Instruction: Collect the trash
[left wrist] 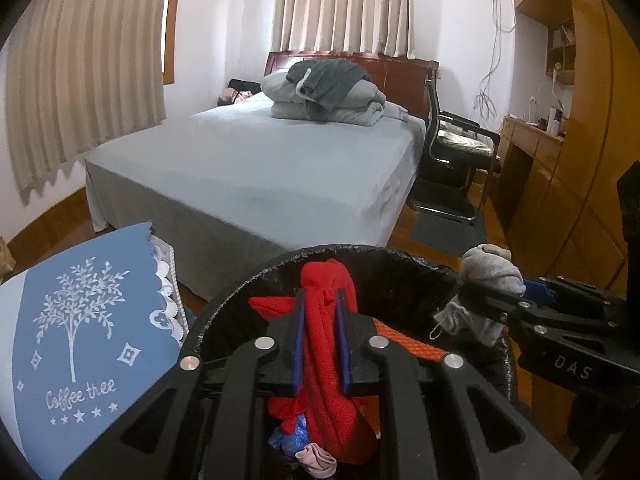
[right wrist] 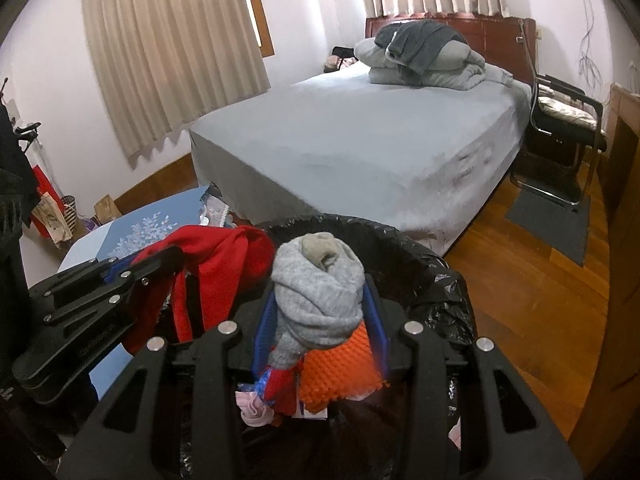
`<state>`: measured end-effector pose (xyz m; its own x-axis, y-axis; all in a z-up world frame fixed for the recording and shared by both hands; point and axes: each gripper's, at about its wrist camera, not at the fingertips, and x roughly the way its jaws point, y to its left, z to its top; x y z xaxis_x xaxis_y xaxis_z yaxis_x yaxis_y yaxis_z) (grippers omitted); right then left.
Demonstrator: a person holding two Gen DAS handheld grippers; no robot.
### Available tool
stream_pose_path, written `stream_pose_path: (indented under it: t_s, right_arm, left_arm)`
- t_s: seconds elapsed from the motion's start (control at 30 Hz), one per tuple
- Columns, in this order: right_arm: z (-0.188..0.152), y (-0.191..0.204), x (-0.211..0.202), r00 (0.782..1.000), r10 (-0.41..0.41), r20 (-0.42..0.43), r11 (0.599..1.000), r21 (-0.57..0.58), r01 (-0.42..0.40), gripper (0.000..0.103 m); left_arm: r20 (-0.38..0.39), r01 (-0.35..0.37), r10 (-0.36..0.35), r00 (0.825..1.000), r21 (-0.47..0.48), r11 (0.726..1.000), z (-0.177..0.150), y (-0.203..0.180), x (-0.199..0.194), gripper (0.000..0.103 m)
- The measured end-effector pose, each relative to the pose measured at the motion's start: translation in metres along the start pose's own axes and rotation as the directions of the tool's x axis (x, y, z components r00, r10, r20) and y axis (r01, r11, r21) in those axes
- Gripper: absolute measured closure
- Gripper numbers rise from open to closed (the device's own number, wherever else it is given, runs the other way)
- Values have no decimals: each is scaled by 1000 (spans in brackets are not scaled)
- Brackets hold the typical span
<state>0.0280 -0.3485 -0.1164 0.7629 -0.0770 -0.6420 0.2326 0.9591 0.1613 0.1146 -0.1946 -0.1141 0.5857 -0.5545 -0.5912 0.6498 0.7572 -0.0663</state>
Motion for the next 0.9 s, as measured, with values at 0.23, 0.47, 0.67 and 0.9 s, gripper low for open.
stream_pose_path:
  t_s: [0.23,0.47,0.67,0.9]
  right_arm:
    - [1,-2,1,1000,-19,1,1000,4,19,42]
    - [3,-3,-12,999,-30,34,1000,9,30,13]
    - [6,0,-28,999,-13,51,1000,16,12,10]
    - [9,10,-50,997,3,78,1000,16,-4,8]
  left_arm:
    - [-20,13,-13,1000,-1,1000,-3,2,2,55]
    - [-1,-9,9,1000,-5,1000,-3,8,-14,25]
    - [14,-31,31,999,-17,999,-6,19,-38,15]
    - [40,-90,92,995,-51,995,-12,37,-75,9]
